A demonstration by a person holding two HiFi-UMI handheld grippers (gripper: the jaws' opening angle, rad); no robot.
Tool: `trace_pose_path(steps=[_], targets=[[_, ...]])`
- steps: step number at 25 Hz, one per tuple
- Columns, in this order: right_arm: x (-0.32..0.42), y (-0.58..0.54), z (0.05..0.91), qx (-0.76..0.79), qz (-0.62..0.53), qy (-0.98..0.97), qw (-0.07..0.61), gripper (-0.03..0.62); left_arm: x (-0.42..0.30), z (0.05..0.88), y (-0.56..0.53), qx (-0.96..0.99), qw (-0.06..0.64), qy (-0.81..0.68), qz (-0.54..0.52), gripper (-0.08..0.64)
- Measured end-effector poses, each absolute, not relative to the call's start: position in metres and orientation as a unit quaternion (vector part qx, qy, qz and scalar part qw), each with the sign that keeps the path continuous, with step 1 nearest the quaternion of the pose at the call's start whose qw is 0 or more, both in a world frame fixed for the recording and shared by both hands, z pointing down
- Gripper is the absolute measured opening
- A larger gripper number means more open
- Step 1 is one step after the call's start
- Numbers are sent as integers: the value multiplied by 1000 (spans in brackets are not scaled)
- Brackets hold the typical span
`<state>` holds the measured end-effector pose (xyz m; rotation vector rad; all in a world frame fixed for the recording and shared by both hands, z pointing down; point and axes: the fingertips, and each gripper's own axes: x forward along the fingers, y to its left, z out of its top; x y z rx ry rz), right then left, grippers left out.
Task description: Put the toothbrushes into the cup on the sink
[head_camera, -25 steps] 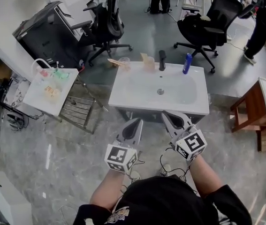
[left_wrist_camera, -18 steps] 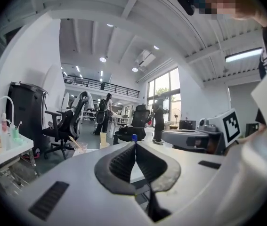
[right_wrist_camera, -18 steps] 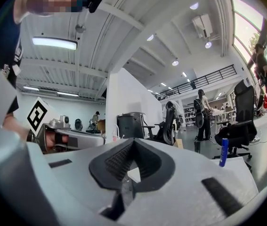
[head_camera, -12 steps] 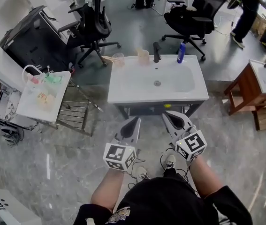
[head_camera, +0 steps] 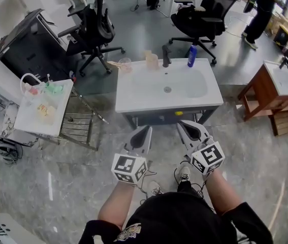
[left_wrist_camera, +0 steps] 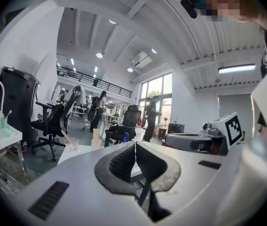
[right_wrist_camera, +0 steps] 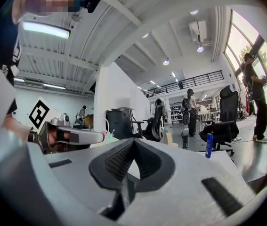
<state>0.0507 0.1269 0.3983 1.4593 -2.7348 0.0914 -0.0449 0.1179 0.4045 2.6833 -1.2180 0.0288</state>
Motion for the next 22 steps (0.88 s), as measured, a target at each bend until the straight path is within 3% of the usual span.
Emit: trace_pose_path(steps=[22], targets=[[43, 138, 388, 466, 19, -884, 15, 6, -53, 397, 133, 904, 92, -417, 1, 6]])
